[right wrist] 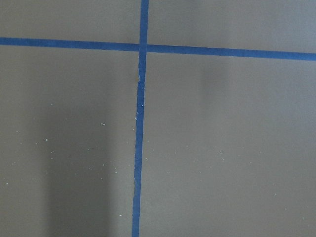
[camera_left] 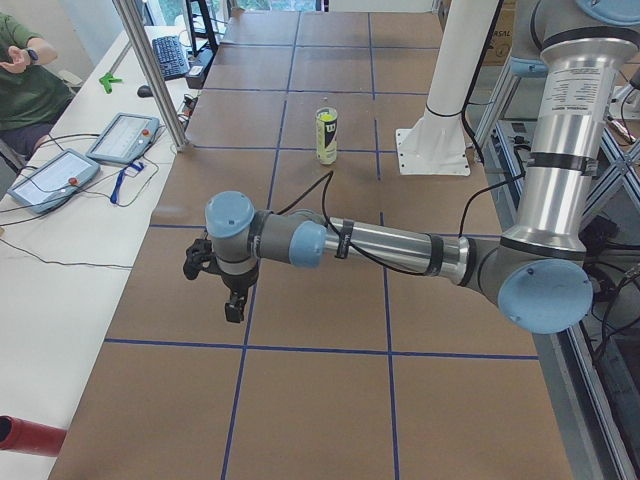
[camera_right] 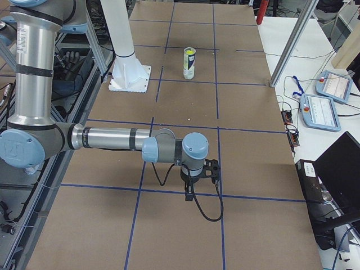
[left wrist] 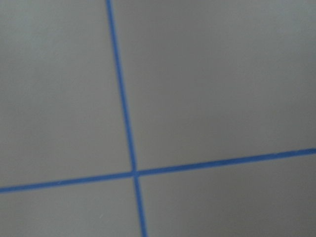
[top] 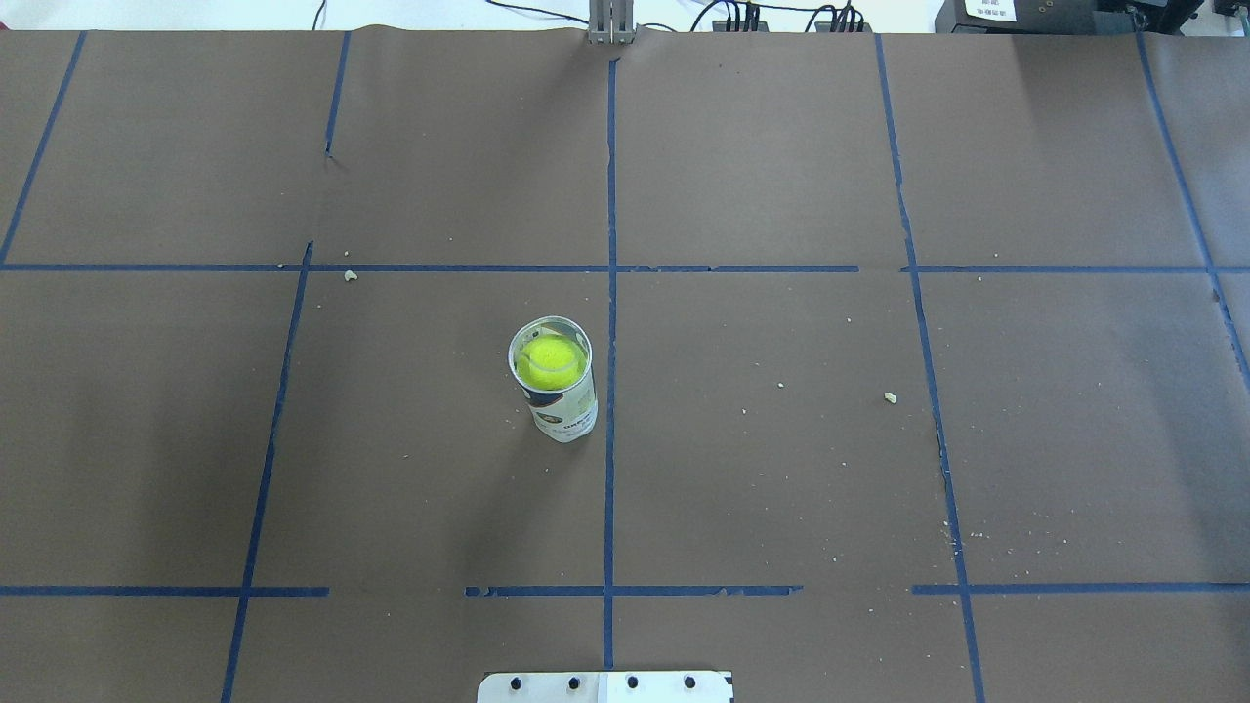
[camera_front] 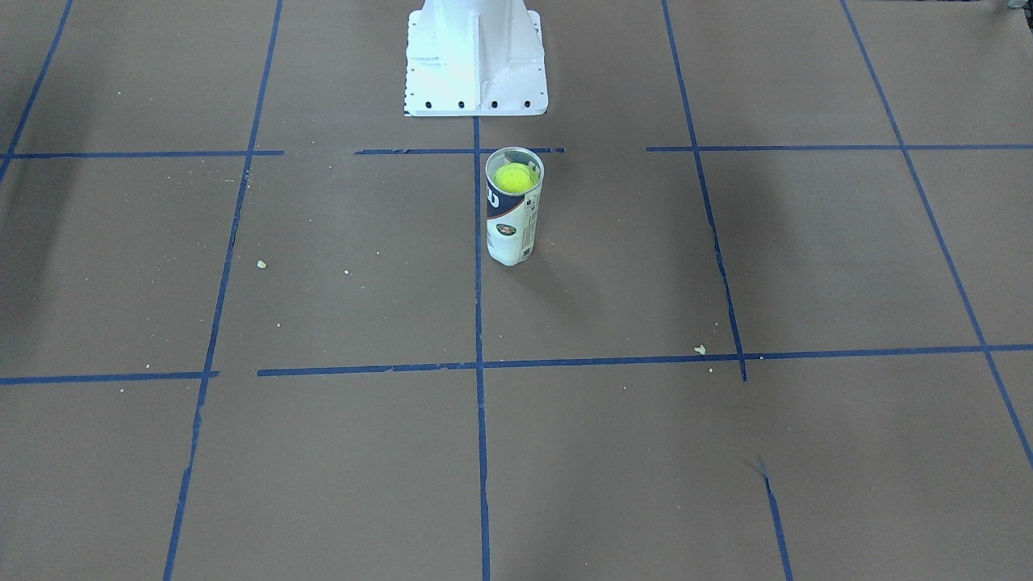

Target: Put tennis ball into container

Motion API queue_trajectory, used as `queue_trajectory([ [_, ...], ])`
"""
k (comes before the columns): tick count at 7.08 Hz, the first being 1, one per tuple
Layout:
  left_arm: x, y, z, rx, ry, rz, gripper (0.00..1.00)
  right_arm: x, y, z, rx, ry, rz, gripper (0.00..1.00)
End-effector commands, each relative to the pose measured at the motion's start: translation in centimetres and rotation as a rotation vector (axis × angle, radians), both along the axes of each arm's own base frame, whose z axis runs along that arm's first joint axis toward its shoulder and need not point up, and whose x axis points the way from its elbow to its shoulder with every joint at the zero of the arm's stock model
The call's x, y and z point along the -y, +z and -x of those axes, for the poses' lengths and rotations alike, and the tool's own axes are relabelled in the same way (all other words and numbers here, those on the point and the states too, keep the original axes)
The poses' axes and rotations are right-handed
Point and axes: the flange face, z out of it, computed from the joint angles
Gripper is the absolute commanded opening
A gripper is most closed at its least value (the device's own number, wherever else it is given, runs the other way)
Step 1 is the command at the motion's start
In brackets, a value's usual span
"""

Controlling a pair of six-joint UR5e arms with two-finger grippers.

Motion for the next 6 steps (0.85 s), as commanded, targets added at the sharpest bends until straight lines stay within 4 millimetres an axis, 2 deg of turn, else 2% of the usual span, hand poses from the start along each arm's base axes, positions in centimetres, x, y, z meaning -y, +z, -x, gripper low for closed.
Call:
queue_trajectory([
  [1,-3.9,3.79,3.32,-0.047,-0.074,0.077,1.0,0.0,0.0,0.0,0.0,0.0,0.0,1.0],
  [6,-4.56,3.79,3.33,-0.038,-0.074,0.088,1.0,0.0,0.0,0.0,0.0,0.0,0.0,1.0],
])
